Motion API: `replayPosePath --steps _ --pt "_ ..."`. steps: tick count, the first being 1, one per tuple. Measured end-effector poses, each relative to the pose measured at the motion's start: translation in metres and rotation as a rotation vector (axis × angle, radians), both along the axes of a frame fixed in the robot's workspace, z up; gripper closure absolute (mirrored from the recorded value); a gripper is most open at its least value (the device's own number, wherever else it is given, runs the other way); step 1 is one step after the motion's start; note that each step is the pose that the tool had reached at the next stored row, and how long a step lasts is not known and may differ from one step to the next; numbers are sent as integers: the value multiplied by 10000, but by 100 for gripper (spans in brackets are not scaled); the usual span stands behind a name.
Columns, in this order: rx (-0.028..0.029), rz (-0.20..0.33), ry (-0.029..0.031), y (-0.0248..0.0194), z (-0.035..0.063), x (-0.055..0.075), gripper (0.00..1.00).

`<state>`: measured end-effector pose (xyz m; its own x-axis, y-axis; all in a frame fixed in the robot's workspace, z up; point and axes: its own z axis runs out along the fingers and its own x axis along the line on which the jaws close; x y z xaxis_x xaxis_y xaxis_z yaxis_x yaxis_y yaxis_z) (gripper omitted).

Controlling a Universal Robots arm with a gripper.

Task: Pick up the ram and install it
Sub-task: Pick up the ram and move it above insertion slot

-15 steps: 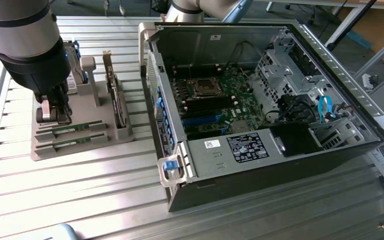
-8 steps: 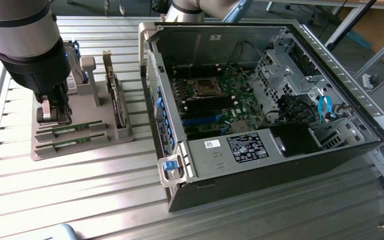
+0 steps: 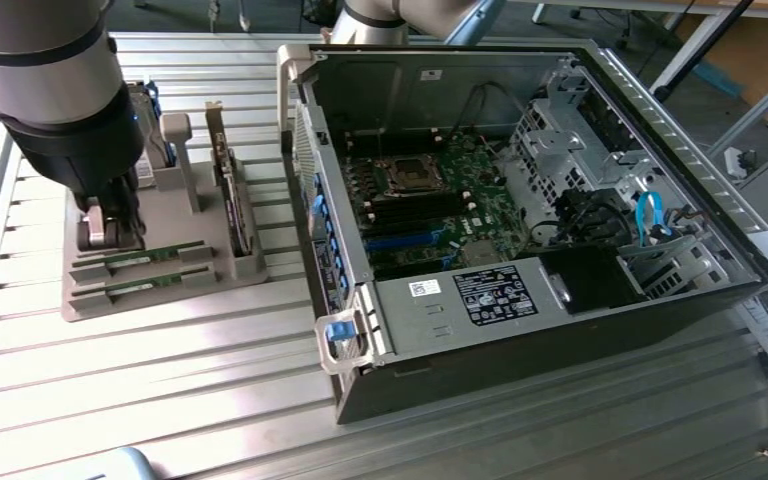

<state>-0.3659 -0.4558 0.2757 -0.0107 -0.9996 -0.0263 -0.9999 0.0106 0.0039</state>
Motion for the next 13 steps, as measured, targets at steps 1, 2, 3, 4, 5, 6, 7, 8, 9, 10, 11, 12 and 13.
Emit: replayPosePath --steps 1,2,3,4,5,6,7,8,9,10,11,12,13 --pt "0 0 -1 0 -13 0 76" --pt "1 0 -1 0 -25 0 76" --pt "1 0 -1 0 -37 0 76" --pt "1 0 -1 0 -51 0 76" --pt "1 0 -1 0 -62 0 76" --pt "0 0 0 -1 -74 0 76" --pt "0 0 -1 -1 -81 0 76" --pt "1 0 -1 -1 -90 0 76" --pt "1 0 -1 -1 -98 0 76" --pt "0 0 -1 -1 -105 0 76" --pt "1 0 -1 -1 -113 0 76" --pt "0 0 -1 -1 -120 0 76" --pt "1 0 -2 -1 -128 0 76"
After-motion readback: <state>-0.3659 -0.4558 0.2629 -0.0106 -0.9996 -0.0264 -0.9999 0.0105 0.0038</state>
